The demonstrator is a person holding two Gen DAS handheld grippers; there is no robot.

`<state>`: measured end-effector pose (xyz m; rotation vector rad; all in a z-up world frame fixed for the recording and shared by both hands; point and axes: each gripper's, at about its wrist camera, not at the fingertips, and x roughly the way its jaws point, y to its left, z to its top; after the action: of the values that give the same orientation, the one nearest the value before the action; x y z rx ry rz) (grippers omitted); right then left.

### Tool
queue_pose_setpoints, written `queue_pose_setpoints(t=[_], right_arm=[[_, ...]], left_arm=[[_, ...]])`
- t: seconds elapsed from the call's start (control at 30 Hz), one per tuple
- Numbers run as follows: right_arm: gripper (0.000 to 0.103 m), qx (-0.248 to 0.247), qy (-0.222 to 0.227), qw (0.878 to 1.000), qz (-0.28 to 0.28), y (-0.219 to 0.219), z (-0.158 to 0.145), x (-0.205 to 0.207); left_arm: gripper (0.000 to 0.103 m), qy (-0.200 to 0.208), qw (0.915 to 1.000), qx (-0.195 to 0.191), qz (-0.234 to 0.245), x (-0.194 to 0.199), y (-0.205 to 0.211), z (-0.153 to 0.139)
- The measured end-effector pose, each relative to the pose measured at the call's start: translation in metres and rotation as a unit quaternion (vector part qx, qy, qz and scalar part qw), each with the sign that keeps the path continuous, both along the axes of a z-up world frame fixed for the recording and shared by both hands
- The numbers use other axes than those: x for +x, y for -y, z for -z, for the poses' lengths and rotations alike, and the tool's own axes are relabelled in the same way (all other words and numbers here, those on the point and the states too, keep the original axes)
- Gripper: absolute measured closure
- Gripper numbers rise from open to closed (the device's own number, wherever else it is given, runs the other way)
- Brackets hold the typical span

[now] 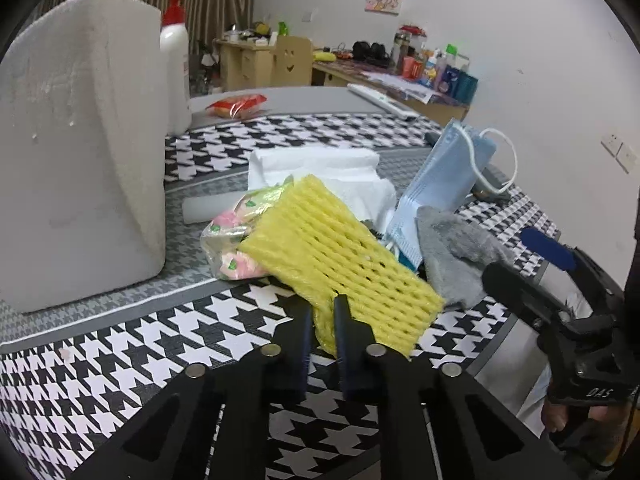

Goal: Organize soft objects
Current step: 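Reach the left tool to the yellow mesh sleeve while the right tool reaches the grey sock, then close the left tool on the yellow mesh while the right tool grasps the grey sock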

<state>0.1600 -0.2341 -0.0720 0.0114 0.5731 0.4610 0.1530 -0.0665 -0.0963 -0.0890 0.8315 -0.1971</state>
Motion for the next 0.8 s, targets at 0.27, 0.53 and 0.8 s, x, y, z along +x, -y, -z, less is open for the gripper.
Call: queue_pose_setpoints(t=[0.27,0.53,0.8], right_arm=[[0.014,-0.01,-0.016,1.0,-0.014,-0.006,0.005,0.004],[0.026,-0.021,-0.042,0.999,-0.005,-0.008,0.011,0.011],[0.054,-0.038,-0.06,0.997,0.013,-0.006,0.018,0.015]], left_arm=[[0.094,0.023,0.9996,-0.006,0.015,-0.008,-0.001,-0.009],[0.095,0.039,0.9989,-0.003,0.024,-0.016,-0.003,-0.015],[0.095,0.032,0.9989,-0.004,0.033,-0.015,-0.002,-0.011]])
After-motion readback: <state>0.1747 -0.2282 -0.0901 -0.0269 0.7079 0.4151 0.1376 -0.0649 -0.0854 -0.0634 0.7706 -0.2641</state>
